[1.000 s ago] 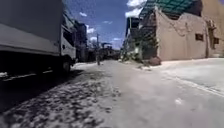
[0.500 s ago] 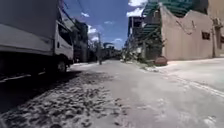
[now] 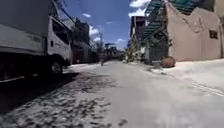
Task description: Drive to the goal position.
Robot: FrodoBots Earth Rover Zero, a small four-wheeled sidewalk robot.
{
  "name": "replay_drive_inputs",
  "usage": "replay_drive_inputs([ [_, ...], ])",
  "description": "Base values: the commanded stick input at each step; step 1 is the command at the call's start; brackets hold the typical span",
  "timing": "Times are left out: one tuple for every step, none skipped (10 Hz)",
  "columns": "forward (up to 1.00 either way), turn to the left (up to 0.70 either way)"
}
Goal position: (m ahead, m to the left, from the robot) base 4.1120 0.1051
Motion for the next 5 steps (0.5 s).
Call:
replay_drive_inputs([
  [1.0,0.0],
  [1.0,0.0],
  [1.0,0.0],
  [1.0,0.0],
  [1.0,0.0],
])
